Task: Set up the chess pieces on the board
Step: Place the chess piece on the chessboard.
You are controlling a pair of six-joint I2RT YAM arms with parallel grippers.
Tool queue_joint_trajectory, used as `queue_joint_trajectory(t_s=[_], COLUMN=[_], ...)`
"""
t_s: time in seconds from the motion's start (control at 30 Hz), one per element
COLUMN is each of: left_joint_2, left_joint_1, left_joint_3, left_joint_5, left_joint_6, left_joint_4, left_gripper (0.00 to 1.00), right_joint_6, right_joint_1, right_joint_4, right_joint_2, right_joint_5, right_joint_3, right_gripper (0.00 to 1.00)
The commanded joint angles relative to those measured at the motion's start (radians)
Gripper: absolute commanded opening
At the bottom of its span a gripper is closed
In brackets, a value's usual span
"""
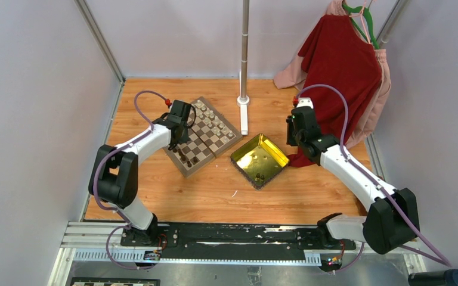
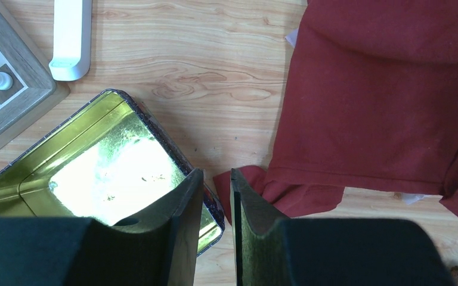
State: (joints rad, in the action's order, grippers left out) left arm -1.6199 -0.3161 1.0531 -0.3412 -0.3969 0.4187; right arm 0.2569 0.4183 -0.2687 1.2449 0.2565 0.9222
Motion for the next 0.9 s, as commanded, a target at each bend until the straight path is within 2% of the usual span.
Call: queue_joint_trajectory(t_s=[0.0, 0.77, 0.87], left_joint_2=[-0.026, -0.056, -0.053], left_joint_1=[0.012, 0.025, 0.025], left_joint_3=[-0.012, -0.009, -0.008], left_joint_5=[0.008, 0.019, 0.017], left_joint_6=[0.009, 0.026, 0.029], left_joint_4=[-0.039, -0.050, -0.048], left_gripper=[0.00, 0.00, 0.03], right_joint_6=[-0.016, -0.003, 0.001], right_joint_1=[-0.012, -0.012, -0.012], right_joint_4=[-0.006, -0.009, -0.009], right_joint_2=[0.012, 0.042, 0.042], right_joint_5=[0.012, 0.010, 0.007], right_joint_3=[0.029, 0.044, 0.044], right_gripper=[0.28, 0.28, 0.28])
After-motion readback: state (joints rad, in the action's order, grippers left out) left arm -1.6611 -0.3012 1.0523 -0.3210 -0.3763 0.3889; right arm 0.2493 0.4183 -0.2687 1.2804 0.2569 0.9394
